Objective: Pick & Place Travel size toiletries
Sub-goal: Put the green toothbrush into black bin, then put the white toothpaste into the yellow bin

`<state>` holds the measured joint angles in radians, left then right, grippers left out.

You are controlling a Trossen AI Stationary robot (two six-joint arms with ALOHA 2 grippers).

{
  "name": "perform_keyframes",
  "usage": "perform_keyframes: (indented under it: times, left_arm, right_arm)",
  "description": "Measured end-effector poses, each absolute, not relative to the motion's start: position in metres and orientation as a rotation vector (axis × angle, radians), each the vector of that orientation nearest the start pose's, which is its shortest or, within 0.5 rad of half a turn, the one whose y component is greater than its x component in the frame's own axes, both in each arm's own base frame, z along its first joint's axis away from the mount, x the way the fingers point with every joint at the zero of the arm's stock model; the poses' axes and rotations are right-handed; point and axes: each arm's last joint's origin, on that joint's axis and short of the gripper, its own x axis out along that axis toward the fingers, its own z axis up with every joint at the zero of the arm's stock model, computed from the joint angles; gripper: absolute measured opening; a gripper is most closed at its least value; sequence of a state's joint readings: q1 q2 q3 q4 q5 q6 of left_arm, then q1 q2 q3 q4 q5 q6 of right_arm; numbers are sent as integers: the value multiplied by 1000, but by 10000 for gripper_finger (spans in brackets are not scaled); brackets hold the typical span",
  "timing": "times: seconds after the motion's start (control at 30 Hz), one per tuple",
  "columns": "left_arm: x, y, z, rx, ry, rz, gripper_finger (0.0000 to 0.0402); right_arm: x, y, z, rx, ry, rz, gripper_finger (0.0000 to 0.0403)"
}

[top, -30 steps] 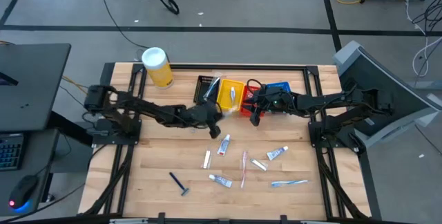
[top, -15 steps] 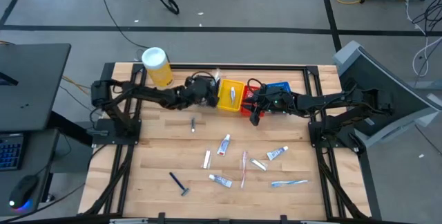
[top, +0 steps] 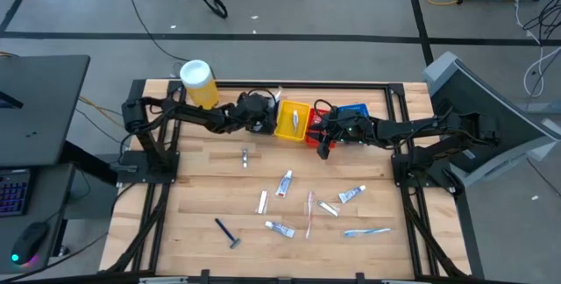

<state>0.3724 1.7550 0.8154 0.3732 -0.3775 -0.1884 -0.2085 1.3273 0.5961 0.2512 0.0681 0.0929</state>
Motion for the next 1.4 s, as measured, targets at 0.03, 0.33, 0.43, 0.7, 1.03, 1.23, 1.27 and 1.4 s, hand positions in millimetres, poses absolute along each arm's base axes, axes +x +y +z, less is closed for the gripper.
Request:
perform_keyframes:
  times: [0.03,0.33,0.43,0.7,1.03,1.23,1.27,1.4]
  left_arm:
    - [314,134,150,-171,514,783,96]
    - [313,133,159,-168,481,786,153]
    - [311,126,171,-161,466,743,155]
    - [298,97,229,-150,327,659,141]
    - [297,64,242,-109,334,545,137]
    - [298,61,242,-139,319,540,137]
    - [298,61,243,-140,314,540,137]
    - [298,61,243,-142,311,540,137]
  right_arm:
    - [258,-57,196,124,468,-293,112]
    - [258,-56,196,131,472,-265,112]
    - [259,-54,196,141,475,-210,112]
    - [260,-49,195,154,479,-131,113]
    - [273,-19,182,100,496,23,113]
    - [288,2,177,97,392,194,116]
    - [290,4,175,97,394,213,119]
    - [303,14,165,96,444,248,140]
